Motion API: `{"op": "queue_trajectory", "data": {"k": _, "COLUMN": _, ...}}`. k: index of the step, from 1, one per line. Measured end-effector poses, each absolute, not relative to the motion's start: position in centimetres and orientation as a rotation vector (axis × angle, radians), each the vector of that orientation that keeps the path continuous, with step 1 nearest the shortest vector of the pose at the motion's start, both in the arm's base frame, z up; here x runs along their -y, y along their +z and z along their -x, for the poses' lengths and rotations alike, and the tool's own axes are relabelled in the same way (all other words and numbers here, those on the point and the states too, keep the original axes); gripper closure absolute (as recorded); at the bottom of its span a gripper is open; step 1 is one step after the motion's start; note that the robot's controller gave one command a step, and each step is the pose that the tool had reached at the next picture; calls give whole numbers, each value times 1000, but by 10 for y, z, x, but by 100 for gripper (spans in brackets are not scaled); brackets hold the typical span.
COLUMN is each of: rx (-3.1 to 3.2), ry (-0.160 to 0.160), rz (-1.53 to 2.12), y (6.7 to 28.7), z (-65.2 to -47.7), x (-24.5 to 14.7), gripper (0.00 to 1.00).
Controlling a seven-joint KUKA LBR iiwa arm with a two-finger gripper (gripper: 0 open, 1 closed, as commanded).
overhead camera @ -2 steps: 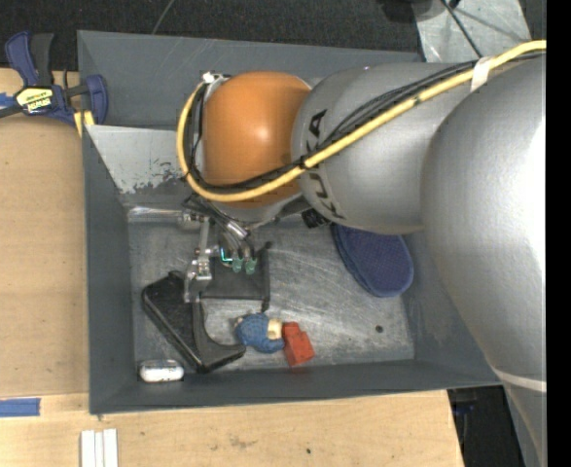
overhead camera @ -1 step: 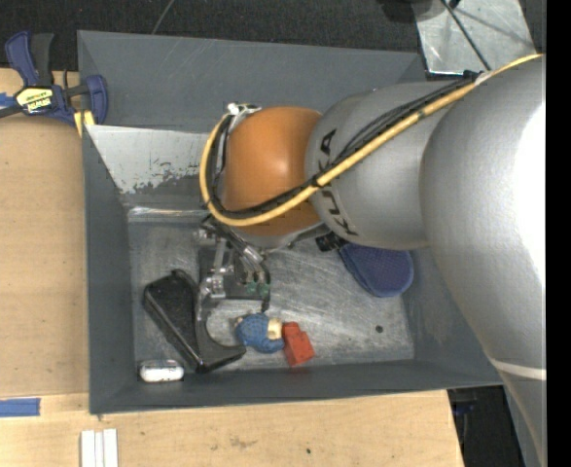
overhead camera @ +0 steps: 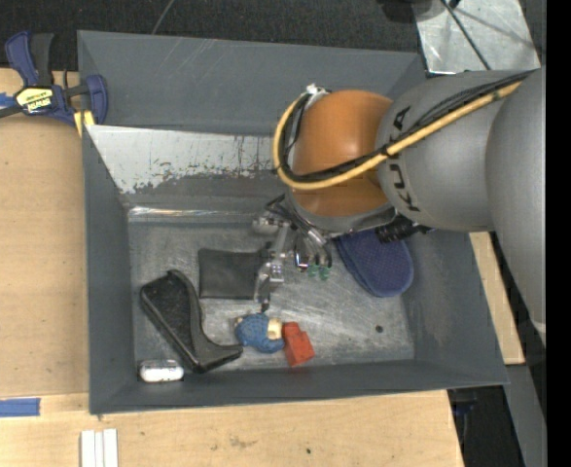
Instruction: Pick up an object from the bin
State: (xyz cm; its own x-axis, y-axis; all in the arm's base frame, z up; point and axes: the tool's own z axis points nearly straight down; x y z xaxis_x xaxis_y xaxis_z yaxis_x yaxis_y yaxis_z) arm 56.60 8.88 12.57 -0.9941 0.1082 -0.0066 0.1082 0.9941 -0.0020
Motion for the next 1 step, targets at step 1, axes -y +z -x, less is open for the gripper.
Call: {"op": "queue_trajectory", "data": {"k": 1, "rx": -3116, "ry": 4, "rz": -361, "y": 117, "z": -563, "x": -128, "gripper": 0}}
